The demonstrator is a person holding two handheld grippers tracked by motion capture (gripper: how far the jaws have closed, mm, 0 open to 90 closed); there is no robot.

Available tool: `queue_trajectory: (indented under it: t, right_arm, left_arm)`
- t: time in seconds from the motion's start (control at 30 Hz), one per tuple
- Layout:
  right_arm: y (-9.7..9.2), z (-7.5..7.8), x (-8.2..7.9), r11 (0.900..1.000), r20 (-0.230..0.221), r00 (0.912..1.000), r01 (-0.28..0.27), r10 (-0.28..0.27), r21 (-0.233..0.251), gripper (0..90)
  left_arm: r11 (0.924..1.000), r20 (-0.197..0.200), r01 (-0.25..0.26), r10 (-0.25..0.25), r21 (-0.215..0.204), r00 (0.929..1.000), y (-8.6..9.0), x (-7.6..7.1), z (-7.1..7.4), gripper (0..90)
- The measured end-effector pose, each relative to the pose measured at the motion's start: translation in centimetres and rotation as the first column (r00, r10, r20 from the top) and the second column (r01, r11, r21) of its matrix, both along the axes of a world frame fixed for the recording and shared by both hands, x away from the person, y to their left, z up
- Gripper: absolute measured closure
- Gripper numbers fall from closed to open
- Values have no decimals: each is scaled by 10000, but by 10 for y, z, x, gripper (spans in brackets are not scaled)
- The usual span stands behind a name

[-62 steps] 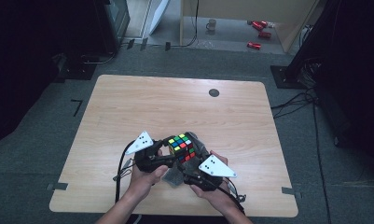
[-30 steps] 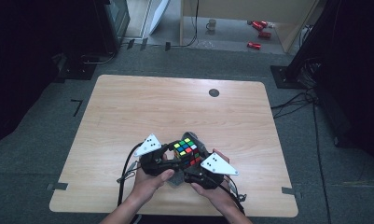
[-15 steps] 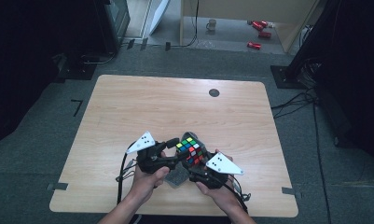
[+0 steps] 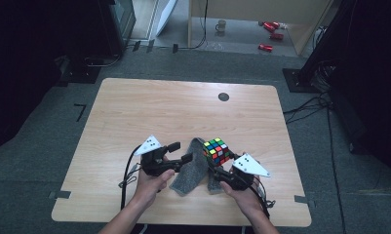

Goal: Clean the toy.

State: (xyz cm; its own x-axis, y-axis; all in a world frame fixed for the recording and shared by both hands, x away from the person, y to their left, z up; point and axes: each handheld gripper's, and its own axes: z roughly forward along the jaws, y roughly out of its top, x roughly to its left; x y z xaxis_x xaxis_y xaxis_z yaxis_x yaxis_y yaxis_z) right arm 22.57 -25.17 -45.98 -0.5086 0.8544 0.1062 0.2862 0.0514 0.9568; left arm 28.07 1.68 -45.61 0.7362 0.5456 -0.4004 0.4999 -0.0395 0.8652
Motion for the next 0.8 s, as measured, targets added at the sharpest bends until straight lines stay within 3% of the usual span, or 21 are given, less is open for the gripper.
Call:
queue_trajectory:
  t: [0.1,0.23,0.27,0.33,0.37,0.43,0.53,0.57,0.6,0.67,0.73,0.77,0.8]
  right_arm:
    - [-9,4,2,9998,-58,9998,171,-171,91,342]
    - [-25,5,-4,9988,-195,9989,418,-423,-264,342]
    - [-25,5,-4,9988,-195,9989,418,-423,-264,342]
    - [-33,3,-9,9983,-185,9987,468,-474,-347,342]
    - [-36,2,-11,9981,-187,9985,506,-513,-359,342]
    - [-43,-1,-15,9979,-207,9982,556,-563,-326,342]
    - [-48,-6,-17,9979,-328,9976,594,-603,-269,342]
    - [-49,-7,-16,9979,-344,9976,587,-596,-259,341]
    - [-48,-7,-16,9981,-381,9976,569,-577,-235,342]
    - [-47,-7,-18,9984,-409,9977,535,-542,-176,341]
    - [-45,-7,-18,9987,-409,9980,477,-483,-167,341]
    - [-43,-8,-18,9988,-366,9983,454,-462,-209,341]
    - [-42,-9,-18,9989,-428,9981,435,-443,-197,341]
  left_arm:
    - [9993,-244,150,-142,338,9996,-10,4,-10,285]
    - [9947,-370,336,-301,968,9989,-34,4,-21,292]
    - [9947,-370,336,-301,968,9989,-34,4,-21,300]
    - [9819,-265,116,-67,1891,9996,-49,3,-26,306]
    - [9764,-299,85,-21,2158,9996,-54,3,-30,307]
    - [9513,-373,-422,562,3053,9977,-66,3,-40,320]
    - [9255,-458,-795,1037,3702,9936,-79,2,-47,369]
    - [9181,-369,-817,1040,3879,9939,-83,1,-49,397]
    - [9026,-187,-802,972,4229,9951,-87,0,-51,434]
    - [8896,-36,-776,886,4501,9961,-89,-2,-54,526]
    - [8931,-173,-721,890,4439,9959,-85,0,-53,637]
    - [8998,-275,-728,937,4302,9952,-83,1,-53,731]
    - [9123,-461,-724,992,4030,9940,-77,3,-51,799]
